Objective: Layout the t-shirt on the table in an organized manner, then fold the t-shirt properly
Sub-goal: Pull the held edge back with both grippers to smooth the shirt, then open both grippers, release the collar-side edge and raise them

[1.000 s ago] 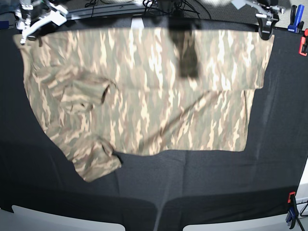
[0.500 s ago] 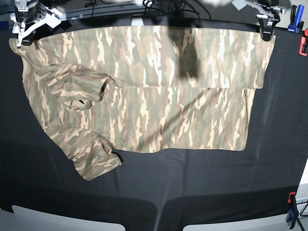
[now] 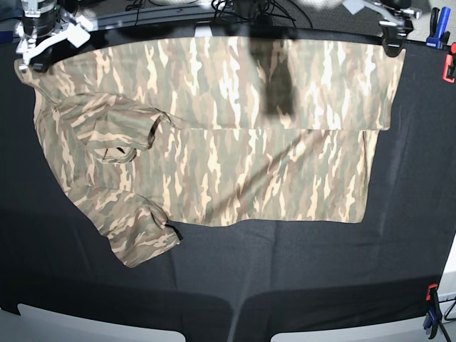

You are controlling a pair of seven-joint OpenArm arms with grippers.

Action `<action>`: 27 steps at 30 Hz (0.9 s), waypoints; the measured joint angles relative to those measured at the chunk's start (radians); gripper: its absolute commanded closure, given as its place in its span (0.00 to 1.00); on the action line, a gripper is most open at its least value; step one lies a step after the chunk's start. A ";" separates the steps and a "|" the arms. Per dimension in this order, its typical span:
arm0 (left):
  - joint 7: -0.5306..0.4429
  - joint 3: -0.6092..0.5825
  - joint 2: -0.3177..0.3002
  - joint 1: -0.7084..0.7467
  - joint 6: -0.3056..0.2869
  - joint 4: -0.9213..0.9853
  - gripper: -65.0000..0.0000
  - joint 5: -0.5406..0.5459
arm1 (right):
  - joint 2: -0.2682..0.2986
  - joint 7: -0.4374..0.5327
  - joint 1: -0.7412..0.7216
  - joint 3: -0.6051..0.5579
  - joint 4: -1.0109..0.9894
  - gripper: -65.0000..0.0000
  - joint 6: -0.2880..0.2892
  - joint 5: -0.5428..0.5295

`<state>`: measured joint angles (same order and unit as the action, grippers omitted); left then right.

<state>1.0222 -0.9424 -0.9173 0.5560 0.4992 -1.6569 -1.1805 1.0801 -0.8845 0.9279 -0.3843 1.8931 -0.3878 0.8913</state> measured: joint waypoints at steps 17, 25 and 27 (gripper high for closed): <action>0.188 0.000 0.000 0.000 0.005 -0.001 0.66 -0.046 | -0.105 -0.077 -0.100 0.000 0.000 0.65 -0.133 0.078; 0.183 0.166 0.006 0.002 -0.004 -0.001 0.67 0.052 | -0.148 -0.081 -0.228 -0.001 0.000 0.65 -0.133 0.074; 0.184 0.251 0.006 -0.005 0.006 -0.001 0.67 0.052 | -0.169 -0.066 -0.283 -0.001 0.000 0.65 -0.133 0.014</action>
<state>1.2060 -0.6914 -0.9108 0.5514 0.5049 -1.6577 -1.1286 0.9112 -0.9501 0.6453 -0.3855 1.8935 -0.5209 0.9054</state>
